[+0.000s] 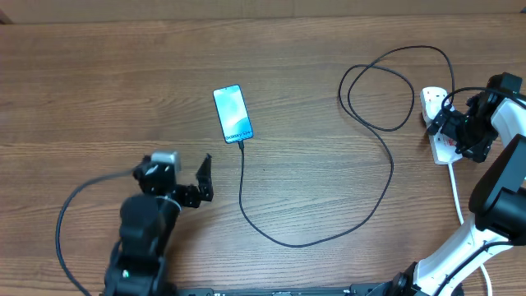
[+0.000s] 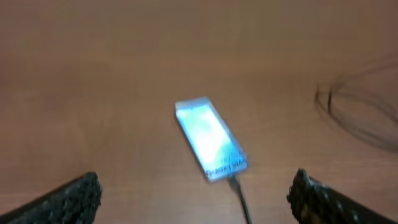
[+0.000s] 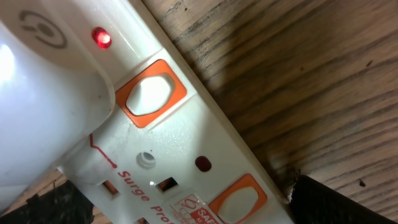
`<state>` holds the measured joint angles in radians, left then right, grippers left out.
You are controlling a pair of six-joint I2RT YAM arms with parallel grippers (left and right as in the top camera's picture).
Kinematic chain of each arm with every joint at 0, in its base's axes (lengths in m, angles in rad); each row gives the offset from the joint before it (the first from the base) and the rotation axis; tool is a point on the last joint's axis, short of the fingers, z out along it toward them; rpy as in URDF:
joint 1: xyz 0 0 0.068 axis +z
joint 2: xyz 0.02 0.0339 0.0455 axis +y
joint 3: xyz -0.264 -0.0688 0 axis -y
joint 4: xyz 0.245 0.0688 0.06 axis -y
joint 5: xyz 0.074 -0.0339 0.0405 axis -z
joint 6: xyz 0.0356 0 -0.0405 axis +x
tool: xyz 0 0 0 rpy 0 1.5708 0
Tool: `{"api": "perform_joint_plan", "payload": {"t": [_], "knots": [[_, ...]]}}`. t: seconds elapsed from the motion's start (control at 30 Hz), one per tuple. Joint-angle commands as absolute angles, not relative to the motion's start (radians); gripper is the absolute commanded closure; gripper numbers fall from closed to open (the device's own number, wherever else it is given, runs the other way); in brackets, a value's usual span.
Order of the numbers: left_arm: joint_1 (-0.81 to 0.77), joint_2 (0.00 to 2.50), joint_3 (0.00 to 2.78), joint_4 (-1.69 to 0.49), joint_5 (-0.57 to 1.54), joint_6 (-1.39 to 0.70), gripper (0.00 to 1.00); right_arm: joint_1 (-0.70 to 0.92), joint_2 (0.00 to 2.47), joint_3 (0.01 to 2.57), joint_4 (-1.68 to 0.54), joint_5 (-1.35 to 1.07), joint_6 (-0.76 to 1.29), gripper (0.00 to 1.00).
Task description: Plug charger to phone and switch on socket
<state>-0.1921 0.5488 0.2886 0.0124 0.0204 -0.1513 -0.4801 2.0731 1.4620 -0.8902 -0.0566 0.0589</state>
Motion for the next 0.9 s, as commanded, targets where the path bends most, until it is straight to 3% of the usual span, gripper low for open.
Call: {"api": "perform_joint_plan", "payload": {"t": [0.0,0.13,0.33,0.7,0.87], "knots": [[-0.188,0.443,0.194,0.148,-0.046,-0.127,0.0,-0.499,2.082,1.491,-0.782,0.014,0.148,0.0],[-0.188,0.336,0.109,0.263,-0.093,-0.127,0.0,-0.499,2.082,1.491,-0.783,0.014,0.148,0.0],[-0.165,0.204,0.011,0.269,-0.103,-0.175,0.01,-0.499,2.082,1.491,-0.782,0.014,0.148,0.0],[-0.109,0.023,0.004,-0.061,-0.081,-0.209,0.01,-0.499,2.082,1.491,-0.782,0.014,0.148,0.0],[-0.109,0.003,0.004,-0.081,-0.013,-0.025,0.0,-0.499,2.082,1.491,-0.782,0.014,0.148,0.0]]}}
